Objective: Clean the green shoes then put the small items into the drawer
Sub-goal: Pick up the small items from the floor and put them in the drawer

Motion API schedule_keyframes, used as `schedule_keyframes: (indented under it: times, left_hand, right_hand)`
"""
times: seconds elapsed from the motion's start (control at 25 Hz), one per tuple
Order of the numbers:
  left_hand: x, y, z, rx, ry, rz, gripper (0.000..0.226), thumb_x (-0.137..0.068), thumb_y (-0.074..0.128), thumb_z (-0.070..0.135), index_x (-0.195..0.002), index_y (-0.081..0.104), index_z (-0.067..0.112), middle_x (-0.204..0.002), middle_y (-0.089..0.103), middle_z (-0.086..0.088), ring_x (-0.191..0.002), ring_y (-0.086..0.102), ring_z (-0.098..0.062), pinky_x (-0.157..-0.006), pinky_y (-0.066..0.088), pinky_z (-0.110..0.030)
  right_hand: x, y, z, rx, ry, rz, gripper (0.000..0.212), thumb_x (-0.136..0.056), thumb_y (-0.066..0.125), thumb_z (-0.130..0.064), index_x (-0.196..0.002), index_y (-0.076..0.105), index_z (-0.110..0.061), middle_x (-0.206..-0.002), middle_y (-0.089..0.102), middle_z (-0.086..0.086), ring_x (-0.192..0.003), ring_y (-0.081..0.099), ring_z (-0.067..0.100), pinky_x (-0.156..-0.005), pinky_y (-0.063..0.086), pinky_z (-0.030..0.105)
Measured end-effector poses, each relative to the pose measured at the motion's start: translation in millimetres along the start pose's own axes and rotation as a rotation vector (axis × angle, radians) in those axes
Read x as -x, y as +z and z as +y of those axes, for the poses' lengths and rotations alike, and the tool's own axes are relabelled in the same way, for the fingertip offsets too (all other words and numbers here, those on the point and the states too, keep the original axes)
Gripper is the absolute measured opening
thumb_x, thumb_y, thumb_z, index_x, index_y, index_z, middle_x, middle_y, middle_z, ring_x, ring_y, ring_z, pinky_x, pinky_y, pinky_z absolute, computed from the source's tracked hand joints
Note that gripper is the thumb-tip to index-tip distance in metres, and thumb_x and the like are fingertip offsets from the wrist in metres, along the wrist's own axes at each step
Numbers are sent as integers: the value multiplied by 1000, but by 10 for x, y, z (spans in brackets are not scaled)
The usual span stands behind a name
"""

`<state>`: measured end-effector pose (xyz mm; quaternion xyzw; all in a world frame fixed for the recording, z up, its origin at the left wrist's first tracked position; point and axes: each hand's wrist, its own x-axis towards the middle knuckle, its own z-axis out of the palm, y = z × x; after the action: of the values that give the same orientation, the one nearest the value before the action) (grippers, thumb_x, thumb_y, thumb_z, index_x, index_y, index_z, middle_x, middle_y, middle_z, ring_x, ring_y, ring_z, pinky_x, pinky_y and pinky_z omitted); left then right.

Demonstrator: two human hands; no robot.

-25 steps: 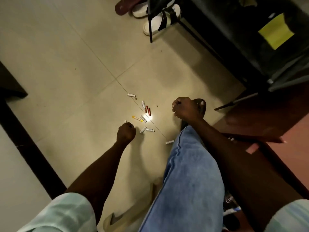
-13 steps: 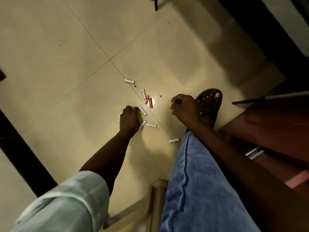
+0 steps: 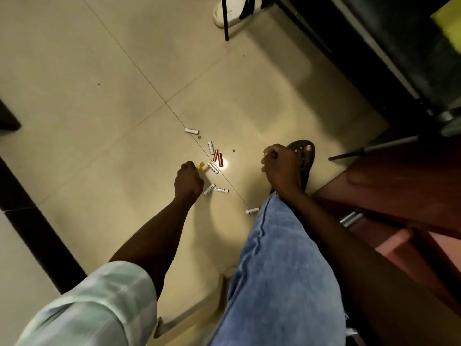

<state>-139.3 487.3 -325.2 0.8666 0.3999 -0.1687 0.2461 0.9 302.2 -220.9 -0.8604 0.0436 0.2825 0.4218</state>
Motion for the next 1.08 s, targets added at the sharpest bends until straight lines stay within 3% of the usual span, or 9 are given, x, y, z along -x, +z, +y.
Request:
schedule_keyframes:
  times: [0.12, 0.2, 0.28, 0.4, 0.6, 0.76, 0.88, 1.0, 1.08]
  left_hand:
    - [250, -402, 385, 363, -140, -3, 18, -85, 45, 3, -99, 56, 4, -102, 63, -15, -95, 58, -32, -72, 41, -32]
    - [564, -800, 776, 630, -141, -16, 18, -85, 46, 5, -90, 62, 8, -89, 67, -11, -84, 63, -29, -74, 51, -36]
    - [955, -1239, 1224, 894, -94, -71, 18, -85, 51, 0, -78, 64, 11, -73, 63, -8, -68, 59, -23, -65, 53, -33]
    - [1672, -1794, 1842, 1093, 86, -247, 19, -86, 58, -4, -75, 64, 11, -71, 62, -9, -64, 58, -19, -54, 50, -25]
    - [3090, -2062, 2647, 909, 450, -524, 20, -87, 63, -1, -74, 63, 14, -54, 63, 5, -49, 57, -7, -52, 49, -20]
    - [3921, -1707, 2932, 702, 592, -592, 24, -84, 61, -8, -72, 59, 12, -58, 59, -3, -48, 56, -10, -47, 48, -20]
    - [4254, -1316, 2952, 532, 654, -617, 23, -81, 63, -10, -75, 54, 10, -60, 56, -7, -46, 52, -12, -42, 45, -20]
    - [4369, -923, 2820, 367, 663, -685, 21, -83, 70, 4, -84, 51, 12, -69, 57, -6, -56, 55, -16, -53, 47, -26]
    - [4300, -758, 2755, 273, 630, -658, 22, -84, 72, 14, -81, 50, 16, -74, 58, -5, -66, 55, -19, -63, 49, -32]
  right_hand:
    - [375, -337, -208, -128, 28, 71, 29, -89, 44, -2, -72, 59, -20, -81, 68, 13, -69, 67, 20, -69, 56, 32]
    - [751, -650, -358, -199, 0, 116, 24, -87, 45, 0, -76, 63, -12, -79, 68, 15, -56, 64, 13, -59, 53, 25]
    - [1139, -969, -485, -269, -26, 159, 22, -84, 47, 0, -77, 66, -10, -76, 69, 16, -55, 65, 19, -55, 53, 29]
    - [1791, -1454, -656, -345, -91, 168, 19, -87, 54, 3, -75, 66, -7, -66, 64, 12, -52, 59, 19, -51, 50, 28]
    - [2889, -2297, -573, -527, -174, 193, 11, -93, 58, -7, -89, 67, -1, -69, 64, 12, -52, 58, 14, -52, 47, 24]
    - [3527, -2732, -36, -573, -134, 310, 10, -90, 60, -6, -81, 66, -6, -69, 66, 13, -54, 59, 15, -50, 47, 23]
    - [3799, -2828, 495, -617, -31, 352, 7, -89, 62, -3, -84, 66, -2, -65, 64, 13, -48, 56, 13, -47, 45, 22]
    - [3912, -2750, 1032, -674, 148, 380, 15, -88, 60, 2, -75, 63, -3, -54, 62, 9, -43, 55, 13, -42, 43, 21]
    - [3877, -2622, 1389, -519, 324, 380, 24, -88, 56, 5, -66, 57, -4, -50, 60, 9, -36, 54, 10, -37, 41, 19]
